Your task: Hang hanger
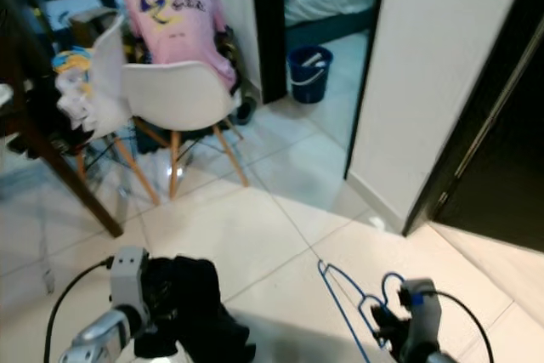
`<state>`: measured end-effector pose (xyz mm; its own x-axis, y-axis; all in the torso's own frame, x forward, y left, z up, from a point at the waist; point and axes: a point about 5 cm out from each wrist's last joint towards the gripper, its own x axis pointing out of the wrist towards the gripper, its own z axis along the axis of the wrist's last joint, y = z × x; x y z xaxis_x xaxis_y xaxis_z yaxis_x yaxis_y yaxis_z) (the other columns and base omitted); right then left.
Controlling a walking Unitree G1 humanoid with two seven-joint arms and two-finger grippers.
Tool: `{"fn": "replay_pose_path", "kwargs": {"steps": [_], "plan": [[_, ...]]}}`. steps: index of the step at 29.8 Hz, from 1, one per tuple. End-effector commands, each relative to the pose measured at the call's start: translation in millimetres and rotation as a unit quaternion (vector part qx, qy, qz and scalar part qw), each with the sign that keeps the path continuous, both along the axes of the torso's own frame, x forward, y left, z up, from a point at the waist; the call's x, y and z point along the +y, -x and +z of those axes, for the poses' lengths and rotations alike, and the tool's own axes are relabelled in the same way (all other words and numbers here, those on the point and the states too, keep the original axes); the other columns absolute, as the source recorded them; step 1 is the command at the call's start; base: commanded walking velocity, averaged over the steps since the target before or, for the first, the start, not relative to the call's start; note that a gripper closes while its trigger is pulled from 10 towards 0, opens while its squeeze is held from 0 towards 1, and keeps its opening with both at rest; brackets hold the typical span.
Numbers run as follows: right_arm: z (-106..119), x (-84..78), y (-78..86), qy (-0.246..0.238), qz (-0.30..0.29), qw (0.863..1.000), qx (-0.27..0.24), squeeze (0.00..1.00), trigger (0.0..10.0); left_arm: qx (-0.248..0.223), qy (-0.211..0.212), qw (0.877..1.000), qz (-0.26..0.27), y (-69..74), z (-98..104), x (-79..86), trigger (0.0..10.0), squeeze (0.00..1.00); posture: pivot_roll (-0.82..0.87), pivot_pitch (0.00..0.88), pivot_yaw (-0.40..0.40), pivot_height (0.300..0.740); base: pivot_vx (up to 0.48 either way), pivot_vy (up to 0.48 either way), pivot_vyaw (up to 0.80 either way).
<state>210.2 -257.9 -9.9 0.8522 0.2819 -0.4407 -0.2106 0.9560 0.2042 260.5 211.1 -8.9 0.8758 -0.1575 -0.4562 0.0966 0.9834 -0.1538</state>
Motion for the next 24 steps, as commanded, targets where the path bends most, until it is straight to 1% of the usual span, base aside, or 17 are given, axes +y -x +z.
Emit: {"fn": "replay_pose_path", "kwargs": {"steps": [1, 24], "plan": [[-7.0, -2.4, 9.9, 0.001, -0.001, 1.0, 0.022, 0.0, 10.0, 0.0, -0.004, 1.0, 0.001, 2.0, -1.2, 1.2, 10.0, 0.0, 0.01, 0.126, 0.0, 0.74, 0.0, 0.0, 0.78], [-7.3, -2.9, 10.1, -0.002, -0.007, 1.0, 0.019, 0.0, 10.0, -0.006, -0.01, 1.0, -0.009, 2.4, -0.5, -1.9, 10.0, 0.0, 0.0, 0.116, 0.004, 0.74, 0.0, 0.0, 0.78]]}}
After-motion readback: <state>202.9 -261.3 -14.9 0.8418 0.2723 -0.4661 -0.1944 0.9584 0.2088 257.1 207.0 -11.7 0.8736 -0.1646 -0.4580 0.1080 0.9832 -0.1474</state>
